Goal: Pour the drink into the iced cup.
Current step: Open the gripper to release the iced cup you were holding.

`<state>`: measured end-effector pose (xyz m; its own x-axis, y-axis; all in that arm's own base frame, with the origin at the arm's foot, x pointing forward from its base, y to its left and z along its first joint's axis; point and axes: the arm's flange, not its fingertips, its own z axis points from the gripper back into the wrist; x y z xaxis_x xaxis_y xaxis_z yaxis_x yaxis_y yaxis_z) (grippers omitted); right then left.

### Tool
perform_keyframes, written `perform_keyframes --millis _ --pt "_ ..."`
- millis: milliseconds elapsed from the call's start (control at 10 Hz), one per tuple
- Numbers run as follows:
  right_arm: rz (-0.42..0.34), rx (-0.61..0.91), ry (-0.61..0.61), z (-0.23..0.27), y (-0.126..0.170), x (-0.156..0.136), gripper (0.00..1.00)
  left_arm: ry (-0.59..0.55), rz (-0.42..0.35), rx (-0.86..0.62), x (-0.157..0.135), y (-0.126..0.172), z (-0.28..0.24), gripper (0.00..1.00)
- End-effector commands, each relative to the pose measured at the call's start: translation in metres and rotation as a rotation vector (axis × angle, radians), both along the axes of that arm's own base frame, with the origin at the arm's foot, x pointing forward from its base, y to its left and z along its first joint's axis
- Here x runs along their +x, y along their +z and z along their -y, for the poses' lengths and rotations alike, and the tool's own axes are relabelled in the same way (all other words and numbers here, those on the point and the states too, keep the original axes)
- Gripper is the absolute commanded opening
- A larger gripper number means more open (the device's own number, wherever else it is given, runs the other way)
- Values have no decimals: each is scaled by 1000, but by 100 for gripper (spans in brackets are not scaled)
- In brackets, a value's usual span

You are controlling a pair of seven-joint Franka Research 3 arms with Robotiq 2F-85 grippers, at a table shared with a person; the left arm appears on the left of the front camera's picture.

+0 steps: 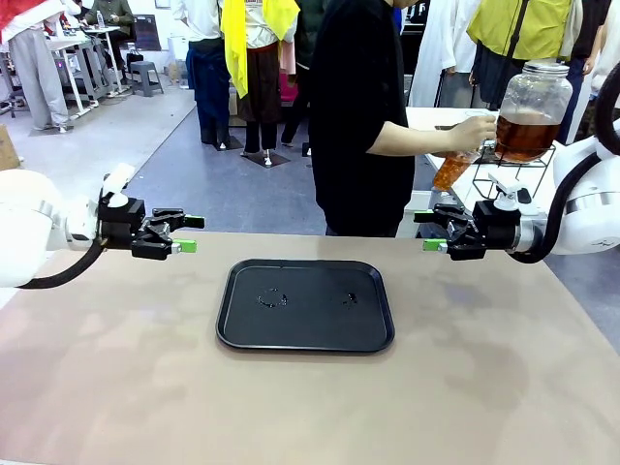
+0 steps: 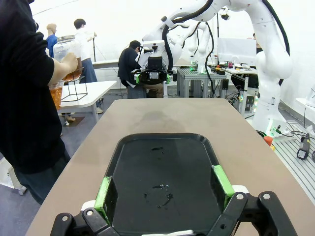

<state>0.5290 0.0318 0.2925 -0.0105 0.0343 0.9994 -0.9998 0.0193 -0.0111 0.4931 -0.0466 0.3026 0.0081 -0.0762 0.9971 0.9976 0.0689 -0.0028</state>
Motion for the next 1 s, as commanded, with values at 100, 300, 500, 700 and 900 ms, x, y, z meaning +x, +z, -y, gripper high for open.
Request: perform_keyframes --millis 100,300,500,700,900 --pt "-2 -8 2 -2 4 4 100 17 1 -4 1 2 2 100" --pt "-2 -8 2 -2 4 4 100 17 1 -4 1 2 2 100" --pt "-2 -8 2 -2 4 4 100 17 1 -4 1 2 2 100" --pt "-2 -8 2 -2 4 4 100 17 1 -4 1 2 2 100" --pt "-2 -8 2 -2 4 4 100 17 1 -4 1 2 2 100"
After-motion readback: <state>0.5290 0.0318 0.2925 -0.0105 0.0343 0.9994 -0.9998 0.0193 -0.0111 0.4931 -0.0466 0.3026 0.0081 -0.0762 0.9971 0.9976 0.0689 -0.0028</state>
